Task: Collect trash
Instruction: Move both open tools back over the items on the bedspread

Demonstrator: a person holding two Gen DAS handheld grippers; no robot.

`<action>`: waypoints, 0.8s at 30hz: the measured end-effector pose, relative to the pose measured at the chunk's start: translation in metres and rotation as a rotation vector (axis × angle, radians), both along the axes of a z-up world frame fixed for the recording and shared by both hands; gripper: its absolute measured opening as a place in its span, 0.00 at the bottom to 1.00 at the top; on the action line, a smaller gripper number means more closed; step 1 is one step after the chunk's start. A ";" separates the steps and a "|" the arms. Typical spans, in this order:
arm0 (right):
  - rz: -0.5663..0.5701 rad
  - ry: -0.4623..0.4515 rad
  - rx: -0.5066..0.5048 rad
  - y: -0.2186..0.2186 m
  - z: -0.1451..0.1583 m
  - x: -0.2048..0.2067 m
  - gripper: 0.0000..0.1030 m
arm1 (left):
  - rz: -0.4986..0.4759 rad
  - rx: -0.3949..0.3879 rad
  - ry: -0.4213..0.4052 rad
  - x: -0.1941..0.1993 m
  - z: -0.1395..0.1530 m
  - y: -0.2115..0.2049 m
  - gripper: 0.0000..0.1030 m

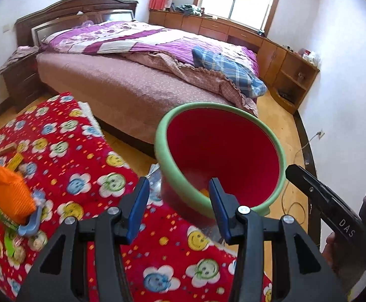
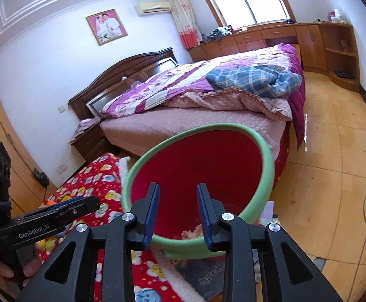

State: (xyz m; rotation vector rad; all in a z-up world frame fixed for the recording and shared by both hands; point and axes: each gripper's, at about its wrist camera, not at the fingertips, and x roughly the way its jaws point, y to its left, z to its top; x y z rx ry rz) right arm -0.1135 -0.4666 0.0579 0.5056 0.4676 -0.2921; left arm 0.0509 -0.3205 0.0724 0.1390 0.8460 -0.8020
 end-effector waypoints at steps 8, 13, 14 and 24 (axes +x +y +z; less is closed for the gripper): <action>0.070 -0.005 -0.012 0.029 0.012 0.001 0.46 | 0.093 -0.014 0.002 -0.005 0.008 0.046 0.48; 0.120 -0.009 -0.024 0.049 0.018 0.002 0.51 | 0.149 -0.024 -0.003 -0.009 0.012 0.077 0.48; 0.130 -0.008 -0.026 0.053 0.019 0.003 0.52 | 0.162 -0.027 -0.005 -0.010 0.013 0.084 0.48; 0.197 0.026 -0.038 0.087 0.013 0.016 0.58 | 0.269 -0.024 -0.022 -0.015 0.015 0.141 0.48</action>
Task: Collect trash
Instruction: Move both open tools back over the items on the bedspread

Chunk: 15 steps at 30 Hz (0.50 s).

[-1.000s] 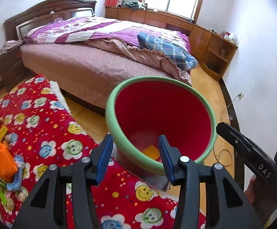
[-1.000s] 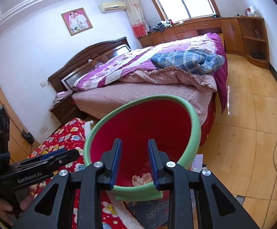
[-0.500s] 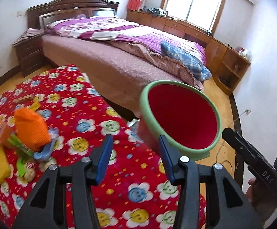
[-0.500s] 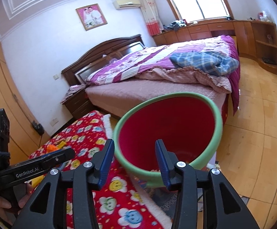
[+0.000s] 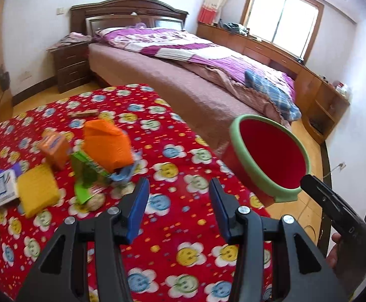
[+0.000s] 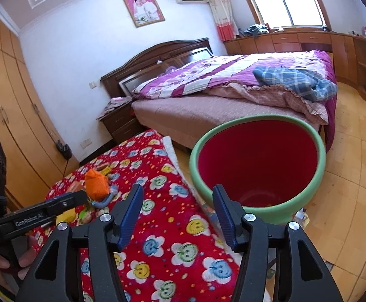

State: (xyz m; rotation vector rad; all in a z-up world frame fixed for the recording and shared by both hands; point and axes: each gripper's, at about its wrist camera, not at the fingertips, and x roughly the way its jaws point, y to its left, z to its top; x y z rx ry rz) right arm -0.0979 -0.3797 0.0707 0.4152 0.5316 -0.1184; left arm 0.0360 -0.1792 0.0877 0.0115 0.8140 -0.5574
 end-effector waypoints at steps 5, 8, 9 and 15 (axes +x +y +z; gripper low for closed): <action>0.037 0.025 0.009 0.013 -0.007 0.006 0.63 | 0.058 -0.008 0.019 -0.001 -0.006 0.030 0.48; 0.054 0.037 0.008 0.023 -0.011 0.008 0.65 | 0.095 -0.003 0.025 -0.001 -0.010 0.046 0.48; 0.062 0.042 0.007 0.027 -0.013 0.010 0.65 | 0.107 -0.002 0.028 -0.001 -0.012 0.052 0.48; 0.098 0.070 0.001 0.045 -0.019 0.016 0.65 | 0.184 0.011 0.042 0.000 -0.022 0.086 0.53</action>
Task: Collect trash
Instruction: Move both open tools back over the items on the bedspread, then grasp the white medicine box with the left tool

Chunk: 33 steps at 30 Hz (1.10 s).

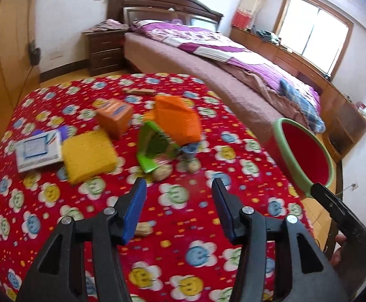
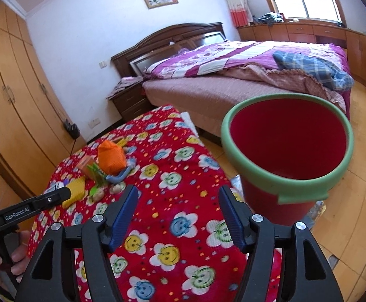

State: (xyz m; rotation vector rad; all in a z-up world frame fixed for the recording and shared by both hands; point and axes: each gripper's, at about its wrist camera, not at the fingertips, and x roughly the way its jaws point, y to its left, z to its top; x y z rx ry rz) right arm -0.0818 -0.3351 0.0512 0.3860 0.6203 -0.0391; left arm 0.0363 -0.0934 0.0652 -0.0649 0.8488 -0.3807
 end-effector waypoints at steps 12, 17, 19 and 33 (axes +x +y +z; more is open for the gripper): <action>0.034 0.038 -0.022 0.020 -0.009 0.011 0.73 | 0.201 0.048 0.032 0.036 -0.022 0.079 0.65; 0.036 0.057 -0.024 0.023 -0.014 0.016 0.73 | 0.277 0.081 0.041 0.056 -0.030 0.104 0.78; 0.037 0.064 -0.026 0.024 -0.015 0.017 0.73 | 0.313 0.094 0.034 0.066 -0.034 0.115 0.85; 0.045 0.100 -0.041 0.030 -0.021 0.025 0.73 | 0.429 0.215 0.065 0.113 -0.062 0.136 0.93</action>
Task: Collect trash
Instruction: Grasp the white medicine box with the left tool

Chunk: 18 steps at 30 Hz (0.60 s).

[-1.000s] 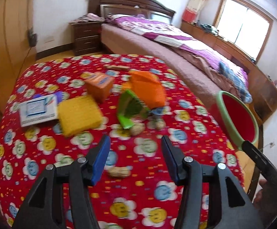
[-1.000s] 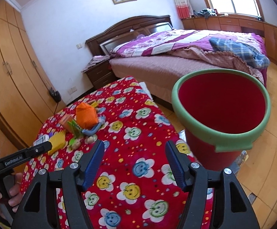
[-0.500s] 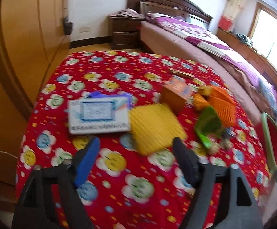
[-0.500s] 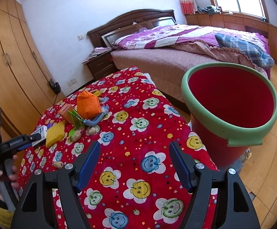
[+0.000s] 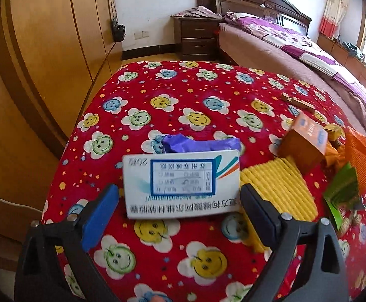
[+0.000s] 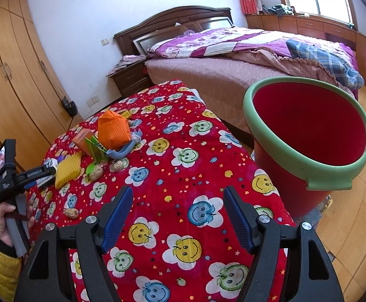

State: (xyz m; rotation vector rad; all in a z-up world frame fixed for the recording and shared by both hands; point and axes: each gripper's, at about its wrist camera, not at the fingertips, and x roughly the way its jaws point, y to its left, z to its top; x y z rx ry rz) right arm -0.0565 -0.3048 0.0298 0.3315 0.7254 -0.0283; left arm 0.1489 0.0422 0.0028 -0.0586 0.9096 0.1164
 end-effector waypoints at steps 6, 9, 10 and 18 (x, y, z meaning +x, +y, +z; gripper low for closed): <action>0.010 0.006 -0.003 0.005 0.000 0.005 0.73 | 0.010 -0.022 0.026 0.006 -0.010 0.006 0.89; 0.027 0.003 -0.019 0.011 0.003 0.009 0.73 | 0.016 -0.080 0.019 0.004 -0.011 0.012 0.89; 0.033 0.002 -0.025 0.013 0.003 0.011 0.73 | 0.013 -0.090 0.020 0.003 -0.010 0.014 0.89; 0.117 -0.005 -0.039 0.033 0.012 0.038 0.73 | -0.059 -0.145 -0.048 -0.019 0.009 0.012 0.88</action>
